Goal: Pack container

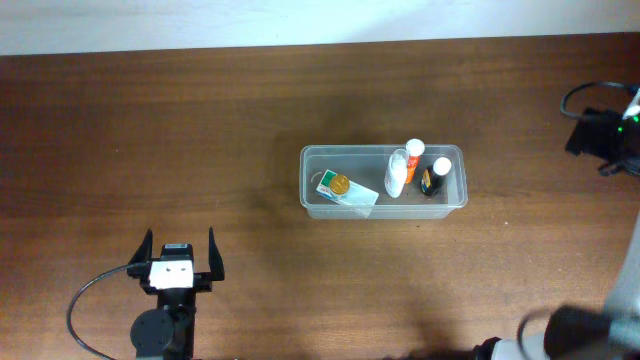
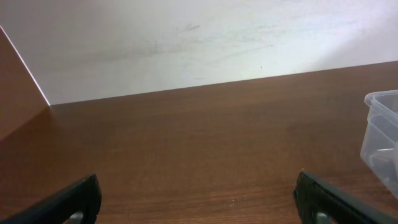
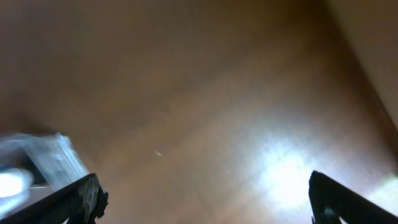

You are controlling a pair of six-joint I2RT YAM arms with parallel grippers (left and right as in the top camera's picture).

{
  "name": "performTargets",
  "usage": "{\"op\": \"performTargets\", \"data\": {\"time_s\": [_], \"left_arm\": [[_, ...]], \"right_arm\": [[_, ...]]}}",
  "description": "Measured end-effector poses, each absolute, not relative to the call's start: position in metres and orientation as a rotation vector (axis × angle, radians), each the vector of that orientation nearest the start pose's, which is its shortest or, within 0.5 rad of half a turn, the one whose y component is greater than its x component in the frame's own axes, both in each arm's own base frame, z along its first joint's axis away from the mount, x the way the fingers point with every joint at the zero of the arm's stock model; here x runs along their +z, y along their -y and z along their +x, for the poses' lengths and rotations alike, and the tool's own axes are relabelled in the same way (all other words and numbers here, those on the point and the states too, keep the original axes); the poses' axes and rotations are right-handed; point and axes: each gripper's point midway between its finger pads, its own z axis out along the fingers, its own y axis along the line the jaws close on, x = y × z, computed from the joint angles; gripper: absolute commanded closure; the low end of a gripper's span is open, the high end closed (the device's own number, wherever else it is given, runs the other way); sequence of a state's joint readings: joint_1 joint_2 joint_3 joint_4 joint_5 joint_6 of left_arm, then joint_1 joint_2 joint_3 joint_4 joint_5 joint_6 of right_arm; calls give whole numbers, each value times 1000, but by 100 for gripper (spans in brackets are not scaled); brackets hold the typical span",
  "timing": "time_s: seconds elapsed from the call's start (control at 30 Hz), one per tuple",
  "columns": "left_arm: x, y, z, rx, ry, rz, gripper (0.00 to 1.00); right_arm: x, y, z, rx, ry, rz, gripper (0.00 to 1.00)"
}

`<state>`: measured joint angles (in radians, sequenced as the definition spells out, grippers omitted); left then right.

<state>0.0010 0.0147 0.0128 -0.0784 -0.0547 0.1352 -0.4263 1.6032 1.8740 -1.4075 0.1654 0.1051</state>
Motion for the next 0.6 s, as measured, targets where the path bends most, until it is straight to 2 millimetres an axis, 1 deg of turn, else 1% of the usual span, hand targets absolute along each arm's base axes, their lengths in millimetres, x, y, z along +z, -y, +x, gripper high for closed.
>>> {"op": "performTargets", "data": {"time_s": [0.07,0.13,0.2,0.23,0.33,0.37,0.47,0.53,0.6], "left_arm": [[157,-10,246,149,-1652,69,1],[157,-10,246,149,-1652,69,1],[157,-10,246,149,-1651,69,1],[157,-10,246,149,-1652,69,1],[157,-10,246,150,-1652,69,1],[157,-10,246,149,-1652,69,1],[157,-10,246,149,-1651,69,1],[157,-10,246,149,-1652,69,1],[157,-10,246,149,-1652,69,1]], "right_arm": [[307,161,310,-274,-2471,713,2],[332,146,310,-230,-2334,641,2],[347,128,308,-193,-2231,565,2],[352,118,306,-173,-2186,525,2],[356,85,301,-111,-2070,399,2],[354,74,299,-89,-2035,360,2],[347,47,290,-36,-1935,259,2],[338,30,279,5,-1878,198,2],[331,17,267,35,-1825,152,2]]}}
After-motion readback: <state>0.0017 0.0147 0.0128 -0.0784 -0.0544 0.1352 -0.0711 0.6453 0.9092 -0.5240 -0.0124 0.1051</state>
